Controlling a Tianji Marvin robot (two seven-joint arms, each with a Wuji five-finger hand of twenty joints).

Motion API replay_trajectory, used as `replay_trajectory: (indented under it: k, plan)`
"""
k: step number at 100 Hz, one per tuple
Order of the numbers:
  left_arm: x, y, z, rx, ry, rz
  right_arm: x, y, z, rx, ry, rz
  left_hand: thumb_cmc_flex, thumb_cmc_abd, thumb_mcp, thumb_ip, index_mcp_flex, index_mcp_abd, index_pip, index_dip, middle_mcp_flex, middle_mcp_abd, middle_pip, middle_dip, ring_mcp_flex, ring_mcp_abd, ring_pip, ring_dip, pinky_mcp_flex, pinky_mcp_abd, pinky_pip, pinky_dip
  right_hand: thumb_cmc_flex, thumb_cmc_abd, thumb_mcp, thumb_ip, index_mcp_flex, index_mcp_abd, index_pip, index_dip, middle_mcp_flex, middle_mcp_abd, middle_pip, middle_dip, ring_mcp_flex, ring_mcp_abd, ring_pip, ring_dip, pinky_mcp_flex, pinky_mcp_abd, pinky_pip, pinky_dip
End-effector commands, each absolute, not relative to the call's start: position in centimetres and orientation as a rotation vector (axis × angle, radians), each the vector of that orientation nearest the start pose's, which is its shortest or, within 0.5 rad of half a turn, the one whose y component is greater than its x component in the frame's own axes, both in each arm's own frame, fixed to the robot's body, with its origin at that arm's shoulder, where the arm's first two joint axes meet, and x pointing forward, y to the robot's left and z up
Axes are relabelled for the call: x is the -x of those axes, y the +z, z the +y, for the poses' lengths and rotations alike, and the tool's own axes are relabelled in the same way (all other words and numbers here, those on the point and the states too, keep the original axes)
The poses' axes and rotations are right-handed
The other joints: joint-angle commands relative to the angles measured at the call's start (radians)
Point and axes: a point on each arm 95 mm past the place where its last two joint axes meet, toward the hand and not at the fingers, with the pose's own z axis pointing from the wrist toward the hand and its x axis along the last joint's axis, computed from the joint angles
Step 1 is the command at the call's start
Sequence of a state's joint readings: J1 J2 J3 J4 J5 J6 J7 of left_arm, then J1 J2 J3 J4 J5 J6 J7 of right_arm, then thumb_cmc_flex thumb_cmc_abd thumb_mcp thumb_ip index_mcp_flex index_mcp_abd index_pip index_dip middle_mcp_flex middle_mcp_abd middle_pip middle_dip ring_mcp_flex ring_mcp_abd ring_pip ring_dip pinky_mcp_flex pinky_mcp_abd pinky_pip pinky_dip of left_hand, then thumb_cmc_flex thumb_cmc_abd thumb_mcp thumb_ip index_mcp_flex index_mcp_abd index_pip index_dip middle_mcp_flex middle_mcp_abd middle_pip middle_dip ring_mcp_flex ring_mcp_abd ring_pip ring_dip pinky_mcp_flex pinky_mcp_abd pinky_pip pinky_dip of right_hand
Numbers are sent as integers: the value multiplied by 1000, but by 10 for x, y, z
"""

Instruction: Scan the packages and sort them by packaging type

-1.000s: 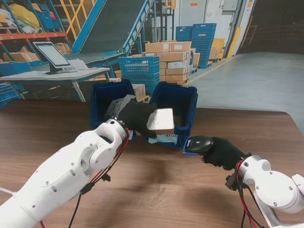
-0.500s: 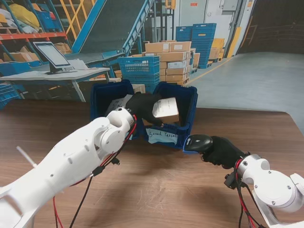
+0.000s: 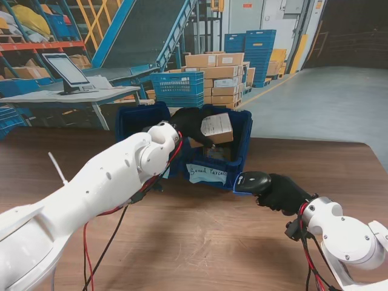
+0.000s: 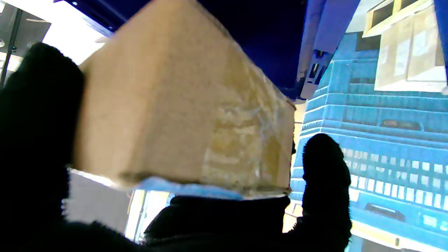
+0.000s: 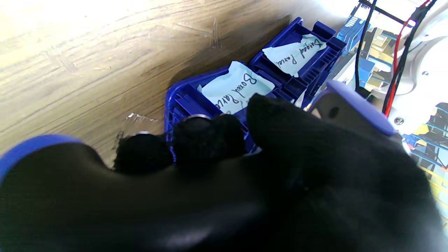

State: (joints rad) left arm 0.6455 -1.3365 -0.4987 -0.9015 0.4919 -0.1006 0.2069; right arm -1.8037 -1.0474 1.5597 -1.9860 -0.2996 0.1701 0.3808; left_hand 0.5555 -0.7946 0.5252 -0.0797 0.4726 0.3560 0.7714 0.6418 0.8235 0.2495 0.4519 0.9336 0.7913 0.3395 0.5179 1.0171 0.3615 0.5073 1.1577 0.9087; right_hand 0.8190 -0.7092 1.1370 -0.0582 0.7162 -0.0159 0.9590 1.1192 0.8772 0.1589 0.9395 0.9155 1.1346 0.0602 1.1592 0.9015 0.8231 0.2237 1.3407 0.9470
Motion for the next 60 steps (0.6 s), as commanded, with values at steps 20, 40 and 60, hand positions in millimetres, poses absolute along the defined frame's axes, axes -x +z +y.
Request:
replay_trajectory:
  k: [20, 40, 60]
  plan:
    - [-593, -216, -170, 1055, -1837, 1581, -354, -250, -48, 2277, -2028, -1433, 497, 169, 265, 69, 142, -283, 290, 34, 72, -136, 76, 30, 52, -26, 124, 54, -24, 34, 38, 24, 88, 75, 113, 27, 35, -68, 0, 7, 10, 10, -9, 6, 24, -7, 24, 17, 11, 7, 61, 18]
    - [-604, -224, -171, 1082, -1822, 1581, -355, -253, -47, 2273, -2022, -1427, 481, 161, 270, 68, 132, -277, 254, 4, 50, -129, 49, 21, 22, -28, 96, 34, -48, 28, 18, 20, 87, 75, 112, 26, 35, -68, 0, 8, 11, 10, -9, 6, 24, -8, 24, 17, 10, 7, 60, 18]
    - [-611, -229, -173, 1091, -1811, 1583, -355, -254, -48, 2275, -2018, -1423, 458, 149, 279, 67, 132, -270, 213, -21, 39, -125, 18, 19, -4, -32, 76, 3, -65, 26, -1, 15, 87, 75, 112, 26, 35, -68, 0, 8, 10, 10, -8, 6, 24, -7, 24, 18, 10, 7, 61, 18]
